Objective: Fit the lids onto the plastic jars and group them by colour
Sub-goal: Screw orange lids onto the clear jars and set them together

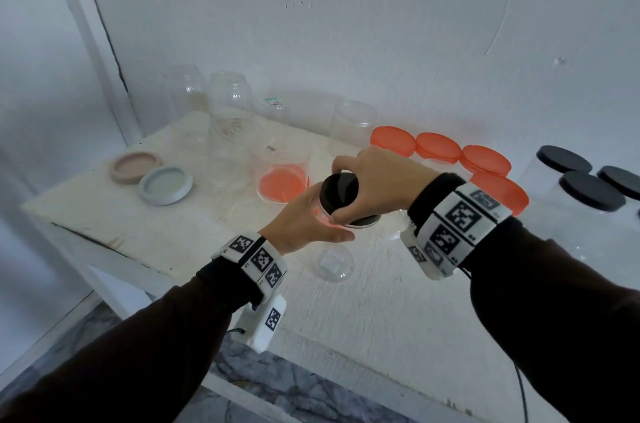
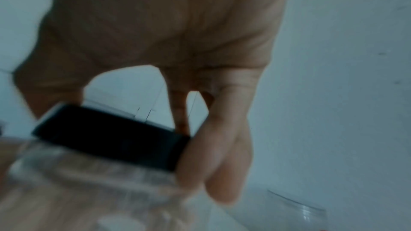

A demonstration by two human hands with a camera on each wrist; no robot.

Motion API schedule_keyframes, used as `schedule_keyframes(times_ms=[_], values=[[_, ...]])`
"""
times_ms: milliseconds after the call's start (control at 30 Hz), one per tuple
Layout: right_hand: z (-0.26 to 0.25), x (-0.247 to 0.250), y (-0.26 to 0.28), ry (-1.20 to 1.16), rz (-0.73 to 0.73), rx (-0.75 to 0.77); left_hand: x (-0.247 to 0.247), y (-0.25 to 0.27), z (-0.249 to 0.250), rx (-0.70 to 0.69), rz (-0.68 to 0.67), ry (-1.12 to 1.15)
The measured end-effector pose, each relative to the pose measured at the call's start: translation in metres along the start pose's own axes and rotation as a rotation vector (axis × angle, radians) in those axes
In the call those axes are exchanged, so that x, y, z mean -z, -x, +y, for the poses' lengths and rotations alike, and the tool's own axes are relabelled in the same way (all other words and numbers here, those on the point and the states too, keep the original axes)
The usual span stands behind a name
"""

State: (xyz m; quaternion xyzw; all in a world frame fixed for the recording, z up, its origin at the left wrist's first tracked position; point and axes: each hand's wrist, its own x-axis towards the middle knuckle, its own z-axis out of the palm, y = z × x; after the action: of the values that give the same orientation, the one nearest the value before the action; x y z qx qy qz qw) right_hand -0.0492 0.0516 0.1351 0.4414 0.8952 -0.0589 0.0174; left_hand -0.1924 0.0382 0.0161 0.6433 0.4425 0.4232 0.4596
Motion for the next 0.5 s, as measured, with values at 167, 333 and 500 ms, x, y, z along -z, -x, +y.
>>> schedule_keyframes(times_ms=[167, 333, 500], values=[[-0.001, 0.002, 0.000, 0.156, -0.011, -0.050, 0.003, -0.002, 0.002, 0.005, -0.029, 0.002], [0.005, 0.015, -0.003, -0.044, -0.286, 0.076, 0.004, -0.001, 0.007, 0.006, -0.058, -0.048], [-0.001, 0.002, 0.000, 0.021, -0.016, 0.016, 0.000, 0.000, 0.005, 0.013, -0.031, -0.062]])
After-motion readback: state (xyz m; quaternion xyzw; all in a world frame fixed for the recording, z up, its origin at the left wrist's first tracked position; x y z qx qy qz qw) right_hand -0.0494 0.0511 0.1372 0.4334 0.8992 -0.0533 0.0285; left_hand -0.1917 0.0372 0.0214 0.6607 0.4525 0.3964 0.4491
